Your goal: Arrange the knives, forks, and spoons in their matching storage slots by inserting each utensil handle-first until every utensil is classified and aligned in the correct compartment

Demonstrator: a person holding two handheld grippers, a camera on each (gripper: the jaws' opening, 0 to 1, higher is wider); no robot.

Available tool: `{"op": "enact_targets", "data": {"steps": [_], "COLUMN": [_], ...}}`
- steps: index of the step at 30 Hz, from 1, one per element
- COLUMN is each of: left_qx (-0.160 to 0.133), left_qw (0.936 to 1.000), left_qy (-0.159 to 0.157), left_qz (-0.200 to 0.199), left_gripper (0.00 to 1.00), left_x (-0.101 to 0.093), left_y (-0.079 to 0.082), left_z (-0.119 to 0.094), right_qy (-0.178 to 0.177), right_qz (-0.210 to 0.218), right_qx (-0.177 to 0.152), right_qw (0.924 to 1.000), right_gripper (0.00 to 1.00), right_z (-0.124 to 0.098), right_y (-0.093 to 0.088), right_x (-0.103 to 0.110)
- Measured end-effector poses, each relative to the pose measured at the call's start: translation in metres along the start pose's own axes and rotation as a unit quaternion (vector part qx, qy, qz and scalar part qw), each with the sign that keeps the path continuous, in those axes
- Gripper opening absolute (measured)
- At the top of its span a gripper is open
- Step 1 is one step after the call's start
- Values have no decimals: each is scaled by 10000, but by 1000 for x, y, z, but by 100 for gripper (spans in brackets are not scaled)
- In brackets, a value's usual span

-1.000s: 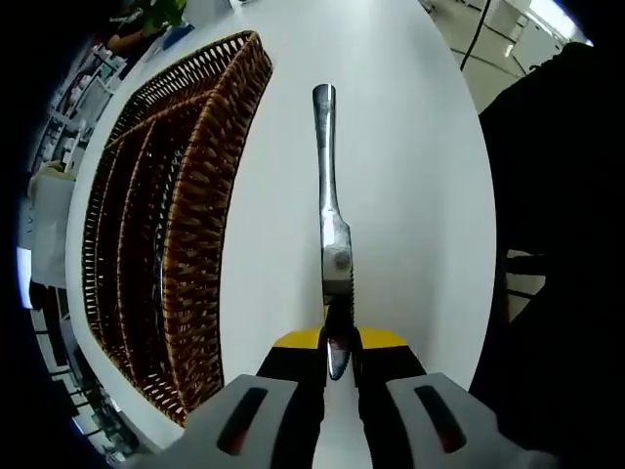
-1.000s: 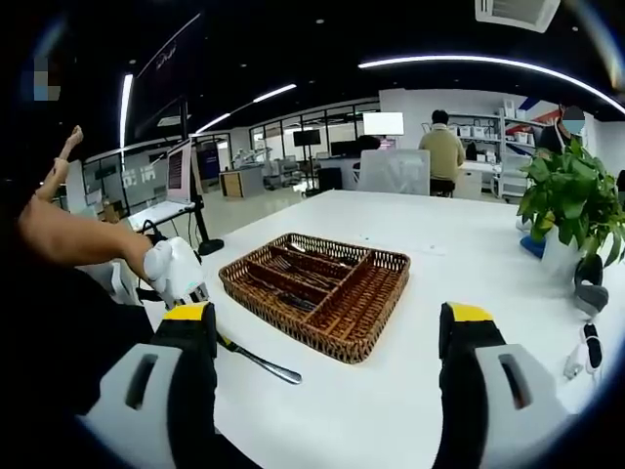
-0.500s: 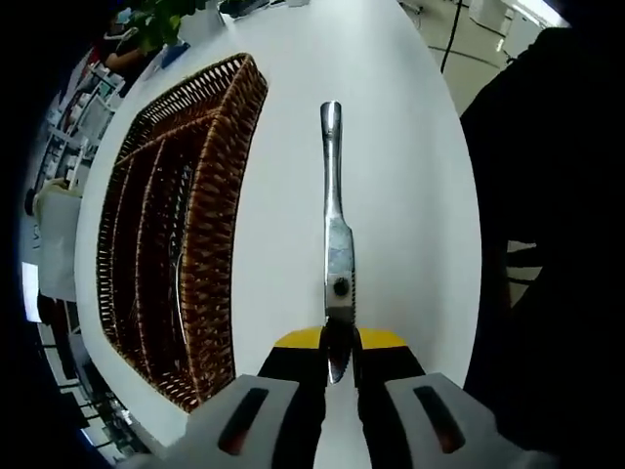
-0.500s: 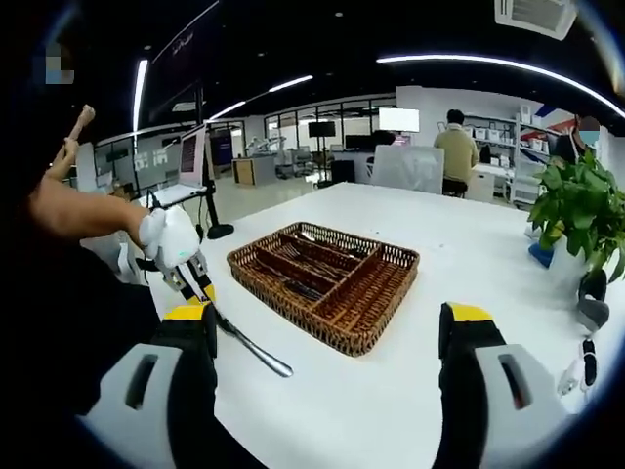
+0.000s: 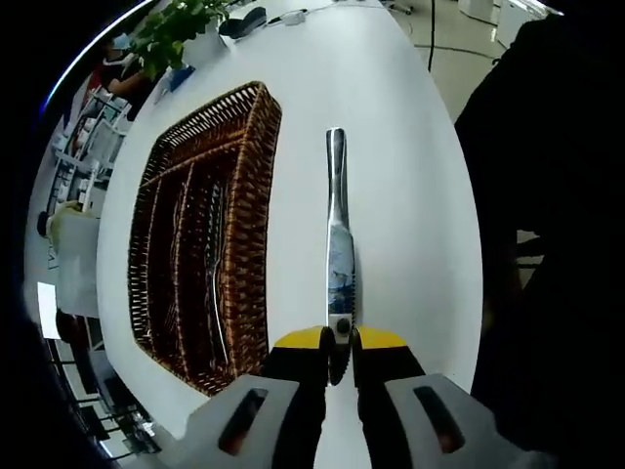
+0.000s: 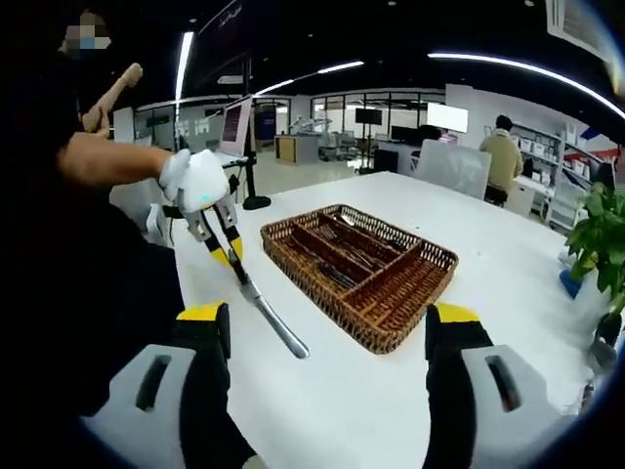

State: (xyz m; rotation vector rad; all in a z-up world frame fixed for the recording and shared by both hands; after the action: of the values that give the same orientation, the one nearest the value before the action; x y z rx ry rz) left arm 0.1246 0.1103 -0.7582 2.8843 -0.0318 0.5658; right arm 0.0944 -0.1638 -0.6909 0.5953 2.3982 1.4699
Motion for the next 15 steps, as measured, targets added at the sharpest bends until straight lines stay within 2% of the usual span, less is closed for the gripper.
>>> {"op": "enact_targets", "data": {"steps": [3,6,9,11,15], "left_qx": [-12,-18,-13,-6,1], "left_qw": [10000,10000,9999,9999,9998], "left_qy": [1,5,14,-29,-8], "left_qz": [38,84,138,130,198], "left_gripper": [8,8,8,8,8], "left_x": [1,1,2,1,1], "left_y": [0,0,0,1,2], "left_z": [0,0,0,-1,-1], "right_qy": [491,893,1060,1207,1415], "right_qz": [-251,-415,-529,-558,-630], "right_qx": [221,259,561,650,747], "right_qw": [9982,9948,9914,9890,9851], "right_gripper": [69,63,57,55,50], "right_z": [17,38,57,74,95], "right_y": [-6,-12,-24,-33,-39], "right_x": [7,12,10,7,7]}}
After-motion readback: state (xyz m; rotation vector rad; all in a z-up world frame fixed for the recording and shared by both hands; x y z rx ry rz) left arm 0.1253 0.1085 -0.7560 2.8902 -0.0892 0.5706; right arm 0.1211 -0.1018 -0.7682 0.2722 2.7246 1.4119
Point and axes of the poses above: the point that each gripper's makers call its tool centre point, and the gripper's own axes: z roughly forward along the fingers, x roughly to its left, y roughly out of its top, the point moved 7 cm from there along -z, roughly backward along the fingers, and after that the axes turned 9 degrees about y, right-handed, at the moved point
